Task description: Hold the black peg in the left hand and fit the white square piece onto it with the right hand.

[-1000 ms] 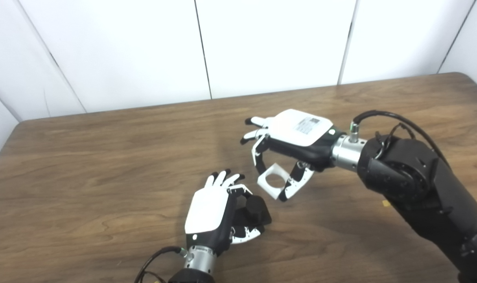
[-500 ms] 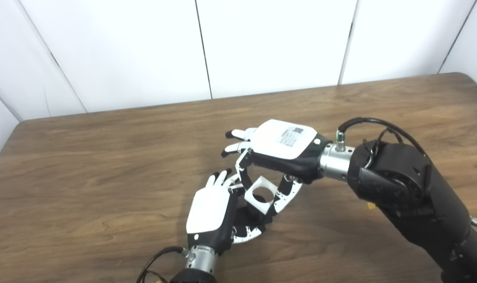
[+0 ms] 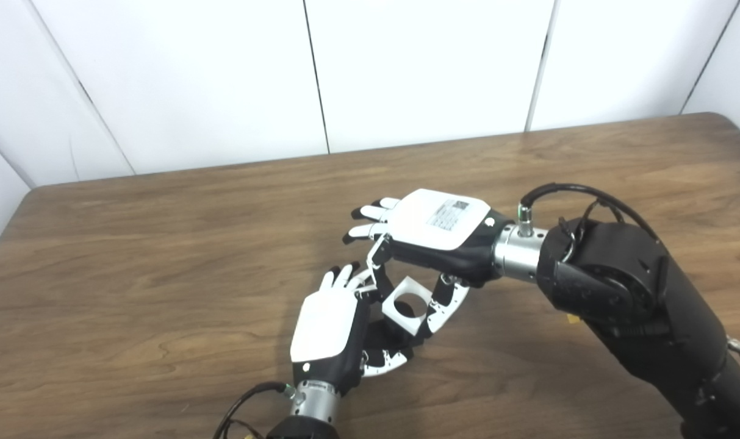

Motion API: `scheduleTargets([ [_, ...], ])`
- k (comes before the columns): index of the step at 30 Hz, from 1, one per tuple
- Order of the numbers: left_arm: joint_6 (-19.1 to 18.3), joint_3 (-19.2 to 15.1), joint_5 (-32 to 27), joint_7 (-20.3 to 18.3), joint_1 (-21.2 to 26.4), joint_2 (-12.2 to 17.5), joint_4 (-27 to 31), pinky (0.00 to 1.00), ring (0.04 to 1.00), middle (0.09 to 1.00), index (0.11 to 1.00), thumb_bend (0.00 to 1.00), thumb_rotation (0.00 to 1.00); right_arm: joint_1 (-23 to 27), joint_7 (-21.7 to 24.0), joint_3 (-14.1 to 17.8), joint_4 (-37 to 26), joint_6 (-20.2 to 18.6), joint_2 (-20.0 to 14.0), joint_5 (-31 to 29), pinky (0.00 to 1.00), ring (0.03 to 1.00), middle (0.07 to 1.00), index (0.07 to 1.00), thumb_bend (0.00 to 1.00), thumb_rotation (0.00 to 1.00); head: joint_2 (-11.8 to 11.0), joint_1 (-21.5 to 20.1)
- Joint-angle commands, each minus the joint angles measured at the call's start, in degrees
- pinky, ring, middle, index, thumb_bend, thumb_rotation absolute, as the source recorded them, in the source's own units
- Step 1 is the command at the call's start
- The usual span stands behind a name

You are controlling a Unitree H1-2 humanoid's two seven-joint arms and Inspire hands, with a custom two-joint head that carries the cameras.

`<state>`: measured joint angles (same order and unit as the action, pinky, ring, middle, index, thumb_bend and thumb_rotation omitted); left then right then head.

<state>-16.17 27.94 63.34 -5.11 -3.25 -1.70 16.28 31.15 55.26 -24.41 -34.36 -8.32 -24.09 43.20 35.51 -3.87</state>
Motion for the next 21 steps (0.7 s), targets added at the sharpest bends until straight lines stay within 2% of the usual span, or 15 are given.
scheduleTargets([
  [1, -0.9, 0.7, 1.8, -1.5, -0.3, 0.4, -1.6, 0.99, 0.957, 0.872, 0.492, 0.52, 0.07, 2.0, -0.5, 0.7, -1.6, 0.9, 0.3, 0.4, 1.0, 1.0, 0.928, 0.488, 0.53, 0.15, 0.1, 0.0],
  [21, -0.7, 0.4, 1.3, -1.0, -0.2, 0.8, -1.4, 0.98, 0.953, 0.87, 0.492, 0.52, 0.07, 0.4, -2.0, -0.2, 1.7, 3.6, 1.6, 2.9, 1.0, 1.0, 0.934, 0.49, 0.53, 0.15, -0.1, -0.5],
])
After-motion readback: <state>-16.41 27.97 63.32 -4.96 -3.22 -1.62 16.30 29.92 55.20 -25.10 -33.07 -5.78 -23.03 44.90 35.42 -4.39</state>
